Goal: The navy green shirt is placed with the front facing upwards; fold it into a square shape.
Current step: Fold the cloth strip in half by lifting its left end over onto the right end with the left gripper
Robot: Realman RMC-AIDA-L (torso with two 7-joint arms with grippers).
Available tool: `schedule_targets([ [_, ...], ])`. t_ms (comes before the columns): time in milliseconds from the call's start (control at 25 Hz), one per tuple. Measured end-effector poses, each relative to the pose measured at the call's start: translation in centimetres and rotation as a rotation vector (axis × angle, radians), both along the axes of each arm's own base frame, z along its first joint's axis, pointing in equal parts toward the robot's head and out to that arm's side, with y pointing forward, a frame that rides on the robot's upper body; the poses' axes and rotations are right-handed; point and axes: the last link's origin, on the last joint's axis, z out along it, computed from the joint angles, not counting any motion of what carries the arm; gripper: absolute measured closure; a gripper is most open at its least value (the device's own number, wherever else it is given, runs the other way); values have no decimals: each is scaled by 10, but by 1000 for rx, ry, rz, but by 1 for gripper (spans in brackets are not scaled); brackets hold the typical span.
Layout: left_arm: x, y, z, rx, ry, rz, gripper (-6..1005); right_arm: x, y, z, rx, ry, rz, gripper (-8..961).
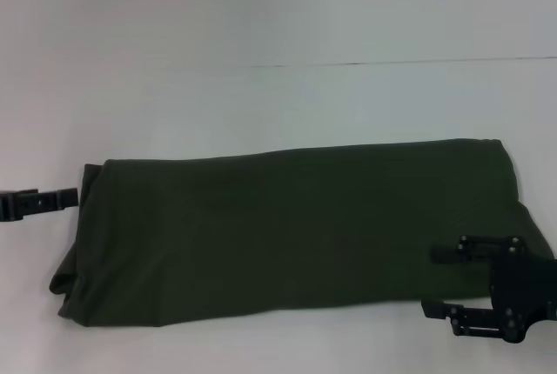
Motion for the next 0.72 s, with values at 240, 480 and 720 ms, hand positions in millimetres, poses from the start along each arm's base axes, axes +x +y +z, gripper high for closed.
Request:
schedule_targets([
  [240,-2,9,-9,-34,29,120,133,-2,1,-2,-2,2,4,237],
  [480,4,14,-17,-59,21,187,132,-2,2,-4,-7,14,-3,242],
  [720,2,14,-21,-93,32,261,132,-1,4,-5,-1,2,-9,246],
])
